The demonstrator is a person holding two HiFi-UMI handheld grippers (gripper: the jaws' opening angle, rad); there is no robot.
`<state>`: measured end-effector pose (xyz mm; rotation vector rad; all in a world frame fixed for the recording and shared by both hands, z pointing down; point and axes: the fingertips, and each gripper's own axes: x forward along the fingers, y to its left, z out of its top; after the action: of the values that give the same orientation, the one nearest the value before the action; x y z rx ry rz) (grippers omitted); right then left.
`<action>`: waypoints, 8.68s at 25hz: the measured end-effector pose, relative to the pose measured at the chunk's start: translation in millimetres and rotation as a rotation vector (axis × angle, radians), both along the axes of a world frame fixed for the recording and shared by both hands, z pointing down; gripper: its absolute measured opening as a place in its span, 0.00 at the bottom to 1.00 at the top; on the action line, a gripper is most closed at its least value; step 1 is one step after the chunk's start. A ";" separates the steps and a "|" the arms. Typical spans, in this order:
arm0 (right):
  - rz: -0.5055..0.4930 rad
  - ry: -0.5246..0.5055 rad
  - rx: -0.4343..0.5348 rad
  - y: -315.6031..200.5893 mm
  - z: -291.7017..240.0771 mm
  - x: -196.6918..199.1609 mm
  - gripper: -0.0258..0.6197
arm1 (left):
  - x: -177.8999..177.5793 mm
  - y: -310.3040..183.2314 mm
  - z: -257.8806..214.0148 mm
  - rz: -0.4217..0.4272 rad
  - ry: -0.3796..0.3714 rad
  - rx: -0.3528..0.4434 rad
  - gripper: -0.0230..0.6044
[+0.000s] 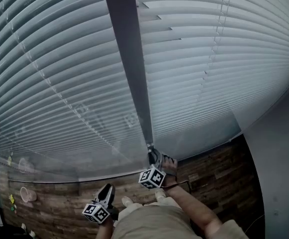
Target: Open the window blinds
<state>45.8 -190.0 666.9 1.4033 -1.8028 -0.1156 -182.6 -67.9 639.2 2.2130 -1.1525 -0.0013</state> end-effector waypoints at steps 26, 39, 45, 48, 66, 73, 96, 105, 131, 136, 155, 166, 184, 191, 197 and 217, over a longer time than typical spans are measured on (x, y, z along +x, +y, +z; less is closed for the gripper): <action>-0.041 -0.689 0.056 35.0 -97.9 28.9 0.28 | 18.7 -17.6 -19.9 0.014 -0.006 0.017 0.21; -0.042 -0.599 0.161 22.5 -157.4 25.7 0.28 | 5.0 -28.4 -55.9 -0.092 -0.068 0.063 0.06; 0.020 -0.645 0.156 14.0 -131.5 18.5 0.24 | -38.2 -46.2 -41.8 -0.109 -0.069 0.095 0.06; 0.078 -0.817 0.118 6.5 -131.7 19.5 0.23 | -51.7 -59.0 -57.9 -0.101 -0.065 0.102 0.06; 0.345 -1.712 -0.157 4.3 -120.2 29.8 0.23 | -87.7 -84.4 -57.5 0.049 -0.035 0.126 0.06; 0.350 -1.892 -0.222 3.7 -98.1 26.8 0.23 | -101.7 -87.2 -39.1 0.071 -0.043 0.117 0.06; 0.211 -0.998 0.027 10.2 -124.8 15.9 0.23 | -76.1 -102.3 -44.4 0.097 0.007 0.079 0.06; 0.290 -1.494 -0.120 5.7 -102.2 25.5 0.23 | -69.9 -104.3 -21.6 0.089 0.010 0.065 0.06; 0.392 -2.367 -0.337 4.1 -88.3 26.2 0.23 | -73.2 -91.8 -22.9 0.073 0.008 0.052 0.06; 0.264 -1.714 0.007 5.6 -116.1 38.7 0.31 | -73.9 -88.3 -23.9 0.066 0.005 0.051 0.06; 0.142 -0.628 0.190 10.0 -110.1 8.5 0.23 | -72.9 -79.3 -21.8 0.056 0.006 0.050 0.06; 0.268 -1.323 -0.016 6.8 -101.2 22.5 0.23 | -74.6 -77.1 -23.4 0.050 0.002 0.048 0.06; 0.394 -2.328 -0.307 8.8 -91.0 23.8 0.23 | -77.7 -68.7 -18.7 0.042 0.003 0.041 0.06; 0.401 -2.715 -0.415 8.3 -81.1 20.8 0.23 | -75.1 -69.5 -27.0 0.034 0.001 0.052 0.06; 0.386 -2.581 -0.395 7.8 -102.0 23.2 0.22 | -71.6 -68.3 -35.6 0.039 0.014 0.045 0.06; 0.137 -1.278 -0.002 32.9 -136.6 50.6 0.37 | -38.0 -67.1 -48.3 0.059 -0.001 0.081 0.06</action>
<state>96.3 -157.1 530.3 1.7370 -2.6241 1.0784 -220.5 -135.0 590.9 2.3177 -1.1053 -0.0235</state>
